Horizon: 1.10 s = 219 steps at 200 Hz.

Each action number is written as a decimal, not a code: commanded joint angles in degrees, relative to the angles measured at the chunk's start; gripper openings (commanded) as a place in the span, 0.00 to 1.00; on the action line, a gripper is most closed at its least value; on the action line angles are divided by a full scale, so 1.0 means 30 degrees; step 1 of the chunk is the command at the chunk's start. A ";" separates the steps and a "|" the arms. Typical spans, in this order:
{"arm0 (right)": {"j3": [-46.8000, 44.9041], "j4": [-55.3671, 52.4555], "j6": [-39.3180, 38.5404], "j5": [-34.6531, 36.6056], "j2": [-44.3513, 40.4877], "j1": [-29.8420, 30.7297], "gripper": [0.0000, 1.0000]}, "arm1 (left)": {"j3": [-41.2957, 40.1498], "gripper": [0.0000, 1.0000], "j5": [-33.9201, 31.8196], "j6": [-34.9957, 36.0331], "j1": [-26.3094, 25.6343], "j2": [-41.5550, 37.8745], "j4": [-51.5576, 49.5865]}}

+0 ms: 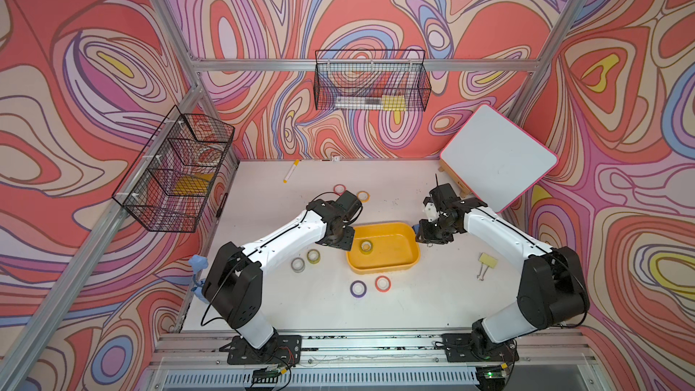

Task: Put the transparent tape into the storage box
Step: Pick up the tape from the center of the board.

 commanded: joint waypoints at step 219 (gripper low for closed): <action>-0.0505 0.0218 -0.0058 -0.0537 -0.0601 -0.0086 0.40 | -0.3197 0.69 0.1424 0.0614 0.3966 0.2295 0.2415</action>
